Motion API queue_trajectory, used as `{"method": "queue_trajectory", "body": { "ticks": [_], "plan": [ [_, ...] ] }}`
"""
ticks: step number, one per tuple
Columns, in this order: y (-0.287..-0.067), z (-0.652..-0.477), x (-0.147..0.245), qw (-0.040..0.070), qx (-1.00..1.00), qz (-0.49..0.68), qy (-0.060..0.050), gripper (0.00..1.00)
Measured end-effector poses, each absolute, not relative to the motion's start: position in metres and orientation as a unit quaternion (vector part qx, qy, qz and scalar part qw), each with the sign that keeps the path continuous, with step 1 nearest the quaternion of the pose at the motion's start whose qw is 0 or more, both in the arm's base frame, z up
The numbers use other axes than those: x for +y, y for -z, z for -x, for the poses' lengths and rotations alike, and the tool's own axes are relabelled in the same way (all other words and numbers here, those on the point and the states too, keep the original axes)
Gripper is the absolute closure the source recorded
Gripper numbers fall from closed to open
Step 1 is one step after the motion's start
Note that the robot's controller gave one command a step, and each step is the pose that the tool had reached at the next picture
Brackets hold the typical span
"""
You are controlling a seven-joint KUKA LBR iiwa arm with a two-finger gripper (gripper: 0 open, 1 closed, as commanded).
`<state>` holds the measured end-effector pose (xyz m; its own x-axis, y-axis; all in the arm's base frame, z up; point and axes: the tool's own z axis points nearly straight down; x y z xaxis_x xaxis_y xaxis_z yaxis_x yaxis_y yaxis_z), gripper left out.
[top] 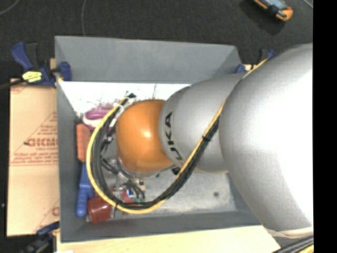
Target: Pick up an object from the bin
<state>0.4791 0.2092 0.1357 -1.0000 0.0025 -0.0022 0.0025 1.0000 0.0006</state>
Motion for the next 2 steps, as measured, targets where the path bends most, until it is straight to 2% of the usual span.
{"method": "queue_trajectory", "body": {
  "ticks": [1,2],
  "plan": [
    [-0.120,-0.475,0.192,-0.002,0.988,0.155,0.000,0.00],
    [-0.073,-0.478,0.184,0.010,0.999,0.052,-0.002,0.00]
  ]
}}
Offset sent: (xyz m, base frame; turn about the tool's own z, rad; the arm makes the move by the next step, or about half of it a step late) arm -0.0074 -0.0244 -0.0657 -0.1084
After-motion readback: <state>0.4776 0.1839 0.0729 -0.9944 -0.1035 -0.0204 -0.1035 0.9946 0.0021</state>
